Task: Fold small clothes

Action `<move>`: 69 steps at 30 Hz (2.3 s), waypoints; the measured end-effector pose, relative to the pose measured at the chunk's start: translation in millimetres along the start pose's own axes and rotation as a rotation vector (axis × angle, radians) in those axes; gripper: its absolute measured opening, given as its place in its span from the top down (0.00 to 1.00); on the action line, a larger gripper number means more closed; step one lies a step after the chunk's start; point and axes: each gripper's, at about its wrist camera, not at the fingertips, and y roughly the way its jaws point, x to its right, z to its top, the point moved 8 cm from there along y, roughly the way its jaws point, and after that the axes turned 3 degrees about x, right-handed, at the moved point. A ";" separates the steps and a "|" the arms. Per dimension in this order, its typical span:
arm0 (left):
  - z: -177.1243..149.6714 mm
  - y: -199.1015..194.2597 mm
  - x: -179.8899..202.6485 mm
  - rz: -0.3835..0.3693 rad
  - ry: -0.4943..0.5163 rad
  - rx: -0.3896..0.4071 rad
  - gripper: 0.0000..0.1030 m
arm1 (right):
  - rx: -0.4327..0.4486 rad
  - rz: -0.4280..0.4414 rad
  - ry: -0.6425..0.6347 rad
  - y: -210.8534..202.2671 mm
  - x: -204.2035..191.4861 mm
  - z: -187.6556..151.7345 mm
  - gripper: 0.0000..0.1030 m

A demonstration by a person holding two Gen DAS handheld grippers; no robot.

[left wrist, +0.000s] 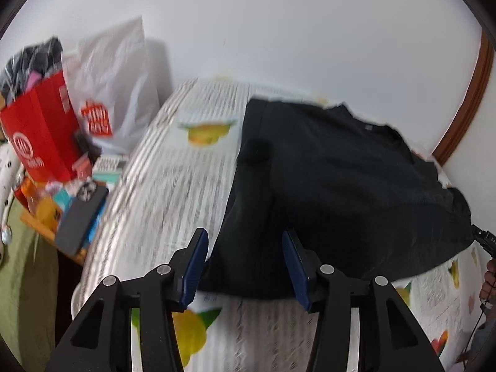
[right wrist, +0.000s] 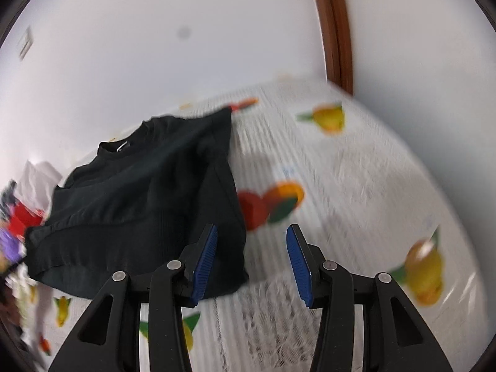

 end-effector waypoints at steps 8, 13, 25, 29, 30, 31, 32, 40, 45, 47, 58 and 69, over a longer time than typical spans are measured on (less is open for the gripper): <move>-13.4 27.5 -6.2 -0.029 -0.042 -0.062 0.54 | -0.065 0.063 0.080 31.8 -3.6 -4.4 0.55; -13.2 28.9 -2.5 -0.041 -0.037 -0.054 0.71 | -0.077 0.073 0.029 44.5 -21.4 -3.6 0.88; -44.1 -21.2 10.5 -0.097 -0.004 -0.056 0.86 | -0.053 0.045 -0.071 -13.2 -13.7 -25.8 0.93; -73.5 -43.0 17.4 -0.120 0.022 -0.071 0.86 | -0.056 0.031 -0.070 -37.6 2.6 -50.0 0.93; -78.5 -46.4 18.3 -0.124 0.025 -0.075 0.86 | -0.057 0.027 -0.070 -41.8 5.8 -55.2 0.93; -83.6 -49.6 18.9 -0.125 0.028 -0.078 0.86 | -0.058 0.025 -0.068 -45.3 8.7 -59.9 0.93; -88.2 -52.4 18.8 -0.125 0.031 -0.079 0.85 | -0.060 0.022 -0.066 -48.5 11.6 -64.9 0.93; -87.2 -80.6 11.9 -0.084 0.020 -0.026 0.80 | 0.021 -0.137 -0.109 -100.6 24.6 -73.5 0.82; -79.2 -105.3 30.2 -0.122 0.067 0.045 0.59 | 0.064 -0.031 -0.148 -119.2 -10.8 -66.8 0.63; -78.8 -107.9 43.0 -0.148 0.089 0.053 0.59 | 0.059 0.001 -0.159 -111.7 -26.2 -69.8 0.62; -83.9 -50.4 69.2 -0.204 0.021 -0.081 0.60 | 0.002 0.003 -0.062 -52.0 -41.2 -82.6 0.65; -25.1 -81.5 88.3 -0.248 0.064 0.081 0.94 | 0.149 0.149 -0.068 -86.8 -61.5 -29.7 0.93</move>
